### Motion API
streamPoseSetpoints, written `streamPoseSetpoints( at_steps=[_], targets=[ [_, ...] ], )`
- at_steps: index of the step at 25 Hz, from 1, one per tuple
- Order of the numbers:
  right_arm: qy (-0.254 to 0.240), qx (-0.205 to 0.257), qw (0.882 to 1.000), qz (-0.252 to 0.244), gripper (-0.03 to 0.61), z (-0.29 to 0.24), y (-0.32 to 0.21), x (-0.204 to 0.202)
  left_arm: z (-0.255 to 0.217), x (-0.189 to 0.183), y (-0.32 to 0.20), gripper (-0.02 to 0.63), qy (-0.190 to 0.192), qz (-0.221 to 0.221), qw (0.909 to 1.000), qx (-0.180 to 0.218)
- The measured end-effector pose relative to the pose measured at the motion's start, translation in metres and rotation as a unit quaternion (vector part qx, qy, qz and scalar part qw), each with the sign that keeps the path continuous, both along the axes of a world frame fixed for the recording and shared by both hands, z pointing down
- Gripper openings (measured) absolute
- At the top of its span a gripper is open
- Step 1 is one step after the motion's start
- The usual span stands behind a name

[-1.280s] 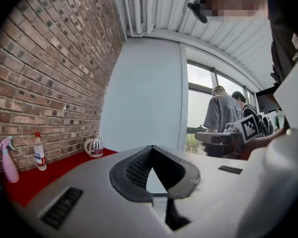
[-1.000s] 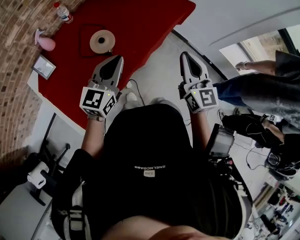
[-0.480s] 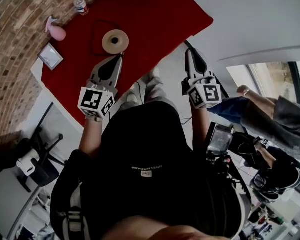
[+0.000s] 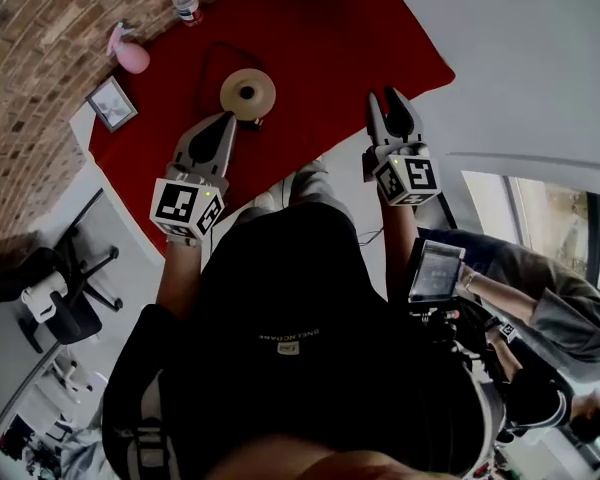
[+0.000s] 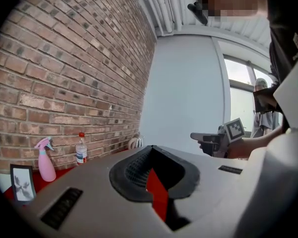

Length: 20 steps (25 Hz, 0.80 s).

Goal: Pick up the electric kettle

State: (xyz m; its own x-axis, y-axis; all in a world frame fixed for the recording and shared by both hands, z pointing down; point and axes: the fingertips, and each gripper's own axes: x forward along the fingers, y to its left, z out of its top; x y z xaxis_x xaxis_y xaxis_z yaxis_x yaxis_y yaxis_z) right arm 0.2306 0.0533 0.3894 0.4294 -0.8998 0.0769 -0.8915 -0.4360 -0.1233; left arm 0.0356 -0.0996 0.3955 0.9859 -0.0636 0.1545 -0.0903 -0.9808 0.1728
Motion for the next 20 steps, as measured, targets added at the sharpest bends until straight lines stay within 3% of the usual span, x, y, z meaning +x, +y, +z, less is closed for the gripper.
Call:
streamPoseSetpoints(
  at_steps=[11, 20],
  targets=[
    [-0.053, -0.016, 0.998, -0.038, 0.202, 0.031, -0.07, 0.105, 0.005, 0.043, -0.042, 0.006, -0.035, -0.085, 0.9958, -0.002],
    [-0.102, -0.019, 0.991, -0.083, 0.252, 0.062, -0.138, 0.174, 0.01, 0.064, -0.06, 0.006, -0.07, -0.164, 0.984, -0.009]
  ],
)
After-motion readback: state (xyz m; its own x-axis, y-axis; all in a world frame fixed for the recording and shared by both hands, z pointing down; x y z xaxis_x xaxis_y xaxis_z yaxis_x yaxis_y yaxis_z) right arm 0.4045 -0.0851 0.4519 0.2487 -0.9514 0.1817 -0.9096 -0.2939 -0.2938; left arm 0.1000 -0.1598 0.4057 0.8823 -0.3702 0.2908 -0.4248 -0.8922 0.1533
